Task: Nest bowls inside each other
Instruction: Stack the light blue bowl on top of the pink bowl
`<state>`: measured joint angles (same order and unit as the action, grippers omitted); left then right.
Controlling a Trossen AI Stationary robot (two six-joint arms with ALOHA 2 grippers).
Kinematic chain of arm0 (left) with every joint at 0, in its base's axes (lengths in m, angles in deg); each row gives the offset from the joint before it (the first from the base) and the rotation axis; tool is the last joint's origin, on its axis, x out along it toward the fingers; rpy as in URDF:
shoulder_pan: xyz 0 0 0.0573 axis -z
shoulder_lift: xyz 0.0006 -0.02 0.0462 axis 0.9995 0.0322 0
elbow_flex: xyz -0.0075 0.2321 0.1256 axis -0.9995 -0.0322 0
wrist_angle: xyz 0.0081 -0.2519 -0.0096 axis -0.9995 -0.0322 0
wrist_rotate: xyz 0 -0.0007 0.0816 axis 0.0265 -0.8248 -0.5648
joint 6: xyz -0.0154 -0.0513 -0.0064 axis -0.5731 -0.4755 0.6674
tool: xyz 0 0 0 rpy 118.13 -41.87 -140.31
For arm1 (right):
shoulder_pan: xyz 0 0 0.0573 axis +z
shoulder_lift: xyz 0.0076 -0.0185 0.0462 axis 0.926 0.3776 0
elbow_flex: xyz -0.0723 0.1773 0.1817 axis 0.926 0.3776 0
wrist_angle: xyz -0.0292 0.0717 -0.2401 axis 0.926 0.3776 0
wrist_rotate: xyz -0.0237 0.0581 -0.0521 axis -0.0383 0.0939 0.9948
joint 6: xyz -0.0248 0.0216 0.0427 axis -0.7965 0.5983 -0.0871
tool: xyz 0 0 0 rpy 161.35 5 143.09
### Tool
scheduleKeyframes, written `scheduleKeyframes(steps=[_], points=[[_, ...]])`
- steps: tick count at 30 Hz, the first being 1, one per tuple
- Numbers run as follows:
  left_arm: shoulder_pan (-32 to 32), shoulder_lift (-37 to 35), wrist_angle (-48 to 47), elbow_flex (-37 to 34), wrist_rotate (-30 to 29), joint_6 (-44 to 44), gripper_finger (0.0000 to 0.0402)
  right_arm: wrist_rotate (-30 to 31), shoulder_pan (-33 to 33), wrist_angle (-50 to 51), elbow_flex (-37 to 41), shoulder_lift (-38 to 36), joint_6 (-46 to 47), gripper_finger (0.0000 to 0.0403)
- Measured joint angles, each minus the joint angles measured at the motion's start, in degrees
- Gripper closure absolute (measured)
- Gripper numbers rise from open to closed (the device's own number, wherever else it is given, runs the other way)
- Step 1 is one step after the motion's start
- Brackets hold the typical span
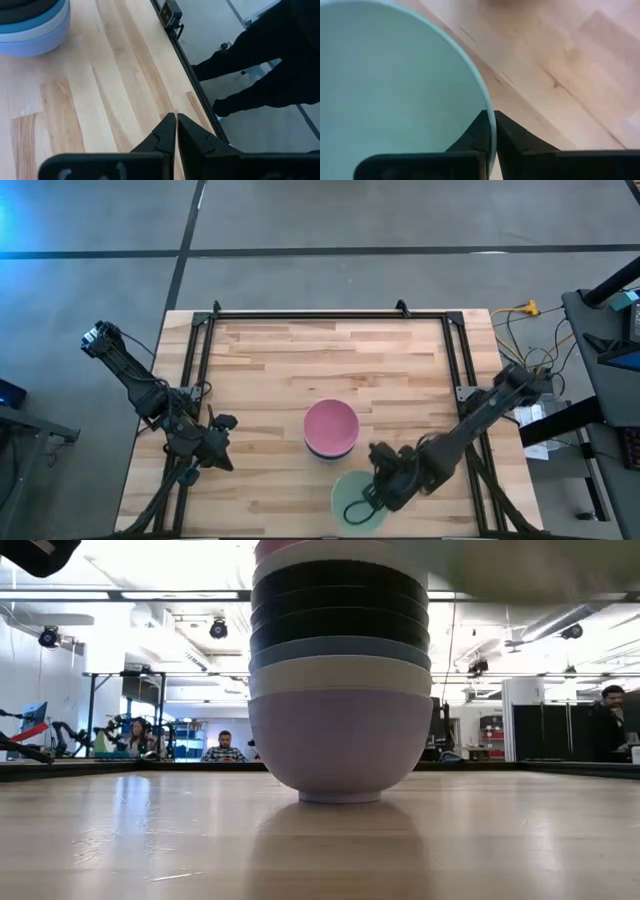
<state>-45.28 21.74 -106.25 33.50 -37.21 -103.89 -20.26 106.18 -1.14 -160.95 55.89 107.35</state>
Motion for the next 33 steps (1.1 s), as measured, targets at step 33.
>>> scheduleKeyframes(steps=[33], points=[[-2.19,3.75,24.64,1.27,-39.91,3.29,0.0401,-16.76,-34.95,32.77,-43.45,10.66,-45.00,0.0394]])
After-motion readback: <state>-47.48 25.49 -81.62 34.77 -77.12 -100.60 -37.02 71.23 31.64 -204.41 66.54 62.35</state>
